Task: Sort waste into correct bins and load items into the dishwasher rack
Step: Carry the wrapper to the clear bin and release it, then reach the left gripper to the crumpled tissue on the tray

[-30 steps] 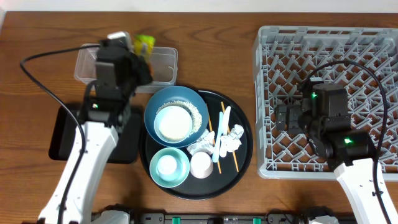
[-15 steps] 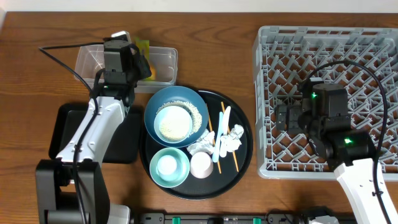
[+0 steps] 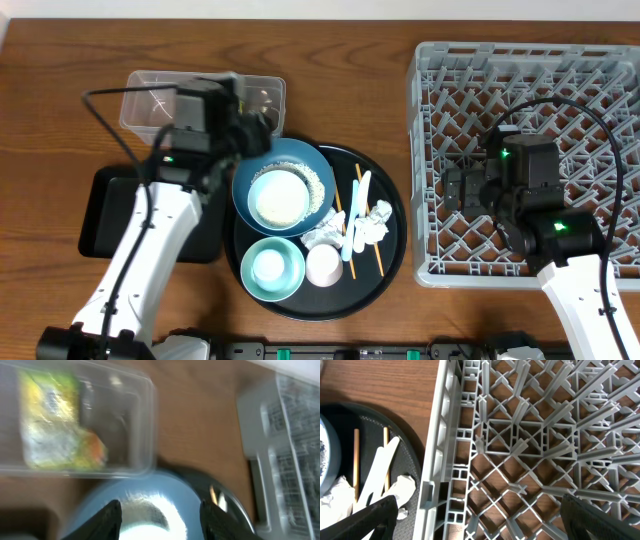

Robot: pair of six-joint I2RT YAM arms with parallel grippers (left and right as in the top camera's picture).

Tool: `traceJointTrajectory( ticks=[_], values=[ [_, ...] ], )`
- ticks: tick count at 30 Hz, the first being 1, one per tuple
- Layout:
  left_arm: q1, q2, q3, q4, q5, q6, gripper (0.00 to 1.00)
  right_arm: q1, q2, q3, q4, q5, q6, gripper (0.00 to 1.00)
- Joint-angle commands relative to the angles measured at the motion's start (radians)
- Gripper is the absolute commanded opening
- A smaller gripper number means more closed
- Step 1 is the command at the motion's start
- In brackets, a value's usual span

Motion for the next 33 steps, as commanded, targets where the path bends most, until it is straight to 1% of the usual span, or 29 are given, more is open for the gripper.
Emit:
traceJointTrajectory(
  ticks=[1, 4, 7, 10, 17, 28, 33],
  values=[
    [-0.108, 0.008, 0.007, -0.059, 0.049, 0.001, 0.52, 0.002, -0.002, 0.018, -0.002, -0.011, 0.011, 0.99],
    [-0.215, 0.023, 0.000, -0.071, 0.035, 0.034, 0.53, 0.002, -0.002, 0.018, -0.004, -0.030, 0.011, 0.99],
    [-0.307, 0.048, -0.007, -0.087, -0.043, 0.034, 0.53, 0.001, -0.002, 0.018, -0.025, -0.024, 0.011, 0.99],
    [-0.367, 0.080, -0.007, -0.136, -0.106, 0.033, 0.53, 0.001, -0.002, 0.018, -0.055, -0.023, 0.011, 0.99],
    [-0.437, 0.145, -0.007, -0.248, -0.105, 0.026, 0.53, 0.001, -0.002, 0.018, -0.105, -0.023, 0.011, 0.99],
    [-0.530, 0.209, -0.019, -0.287, -0.102, 0.026, 0.53, 0.001, -0.002, 0.018, -0.113, -0.023, 0.011, 0.99],
    [-0.538, 0.258, -0.019, -0.293, -0.100, 0.025, 0.52, 0.001, -0.002, 0.018, -0.116, -0.023, 0.011, 0.99]
  ],
)
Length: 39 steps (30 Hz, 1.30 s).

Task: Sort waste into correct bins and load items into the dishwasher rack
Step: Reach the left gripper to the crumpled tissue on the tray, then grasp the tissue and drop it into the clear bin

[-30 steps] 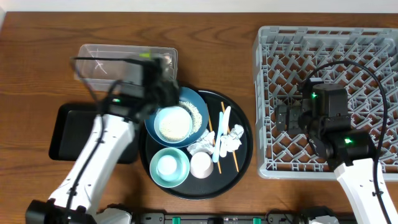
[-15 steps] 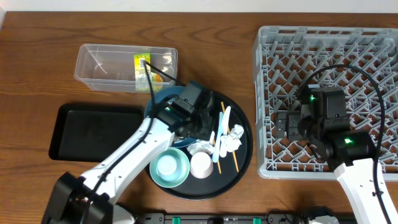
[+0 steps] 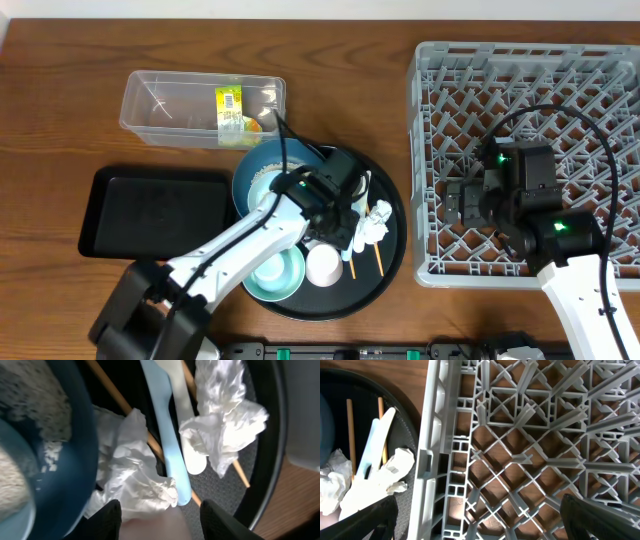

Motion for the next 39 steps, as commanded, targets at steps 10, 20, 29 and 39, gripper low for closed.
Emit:
traceJointTrajectory(
  ticks=[10, 20, 29, 39],
  values=[
    [0.000, 0.100, -0.016, -0.024, -0.012, 0.009, 0.53, 0.001, -0.003, 0.017, -0.002, -0.003, 0.011, 0.99],
    [0.000, 0.099, -0.012, -0.017, -0.014, 0.009, 0.06, 0.001, -0.003, 0.017, -0.002, -0.003, 0.011, 0.99],
    [0.001, 0.023, 0.076, -0.058, -0.014, 0.009, 0.06, 0.001, -0.003, 0.017, -0.002, -0.003, 0.011, 0.99],
    [0.041, -0.203, 0.100, -0.043, -0.198, 0.010, 0.06, 0.001, -0.003, 0.017, -0.002, -0.003, 0.011, 0.99]
  ],
)
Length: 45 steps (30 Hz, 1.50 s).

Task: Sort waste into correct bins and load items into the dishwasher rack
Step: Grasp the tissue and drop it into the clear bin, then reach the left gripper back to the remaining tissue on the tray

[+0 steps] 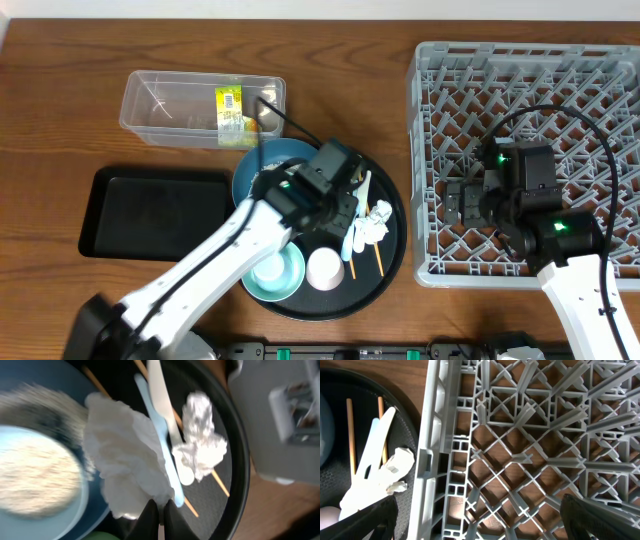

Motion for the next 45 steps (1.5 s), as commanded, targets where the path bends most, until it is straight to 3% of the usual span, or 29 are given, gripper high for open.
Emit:
traceJointTrajectory(
  ticks=[1, 6, 13, 21, 22, 23, 24, 27, 31, 36, 40, 45],
  values=[
    [0.050, -0.070, 0.017, 0.018, -0.140, 0.003, 0.06, 0.001, -0.003, 0.017, -0.001, -0.003, 0.011, 0.99],
    [0.228, -0.137, 0.017, 0.153, -0.200, 0.010, 0.06, 0.001, -0.003, 0.017, 0.000, -0.003, 0.011, 0.99],
    [0.499, -0.093, 0.017, 0.398, -0.196, 0.010, 0.06, 0.001, -0.003, 0.017, 0.000, -0.003, 0.011, 0.99],
    [0.600, 0.053, 0.017, 0.489, -0.196, 0.009, 0.06, 0.001, -0.003, 0.017, 0.000, -0.003, 0.011, 0.99],
    [0.603, 0.070, 0.017, 0.497, -0.196, 0.009, 0.07, 0.001, -0.003, 0.017, -0.001, -0.003, 0.011, 0.99],
    [0.603, 0.079, 0.017, 0.504, -0.196, 0.009, 0.17, 0.001, -0.003, 0.017, -0.001, -0.003, 0.011, 0.99],
    [0.603, 0.081, 0.017, 0.509, -0.195, 0.009, 0.35, 0.001, -0.003, 0.017, -0.001, -0.003, 0.011, 0.99],
    [0.601, 0.067, 0.017, 0.526, -0.133, 0.010, 0.62, 0.001, -0.003, 0.017, -0.002, -0.003, 0.011, 0.99],
    [0.596, 0.021, 0.017, 0.513, 0.043, 0.008, 0.64, 0.001, -0.003, 0.017, -0.001, -0.003, 0.011, 0.99],
    [0.520, -0.006, 0.017, 0.350, 0.228, -0.017, 0.62, 0.001, -0.003, 0.017, -0.001, -0.003, 0.012, 0.99],
    [0.391, 0.014, 0.014, 0.214, 0.227, -0.016, 0.65, 0.001, -0.003, 0.017, -0.001, -0.003, 0.012, 0.99],
    [0.219, 0.044, -0.009, 0.186, 0.212, -0.017, 0.73, 0.001, -0.003, 0.017, -0.001, -0.003, 0.012, 0.99]
  ],
)
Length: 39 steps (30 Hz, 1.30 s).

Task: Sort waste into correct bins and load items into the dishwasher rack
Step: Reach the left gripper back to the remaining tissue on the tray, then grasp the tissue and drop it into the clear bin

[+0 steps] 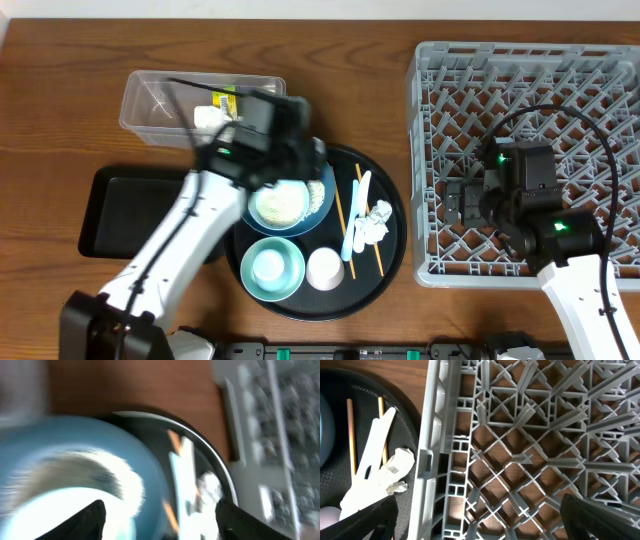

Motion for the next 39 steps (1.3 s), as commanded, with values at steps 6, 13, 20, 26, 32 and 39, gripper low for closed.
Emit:
traceJointTrajectory(
  ticks=[6, 13, 20, 26, 32, 39],
  values=[
    [-0.221, 0.094, -0.037, -0.011, -0.032, -0.001, 0.73, 0.001, -0.003, 0.016, -0.001, -0.003, 0.011, 0.99],
    [-0.329, 0.215, -0.037, -0.014, -0.031, -0.054, 0.72, 0.001, -0.003, 0.016, -0.001, -0.003, 0.011, 0.99],
    [-0.378, 0.267, -0.037, -0.013, -0.032, -0.055, 0.59, 0.001, -0.003, 0.016, -0.001, -0.003, 0.011, 0.99],
    [-0.381, 0.301, -0.037, -0.013, -0.032, -0.055, 0.12, 0.001, -0.003, 0.016, -0.001, -0.003, 0.011, 0.99],
    [-0.371, 0.283, -0.019, -0.035, -0.130, -0.050, 0.06, 0.001, -0.003, 0.016, -0.001, -0.003, 0.011, 0.99],
    [-0.244, 0.145, 0.103, -0.119, -0.164, 0.003, 0.06, 0.001, -0.003, 0.016, -0.005, -0.003, 0.011, 0.99]
  ],
)
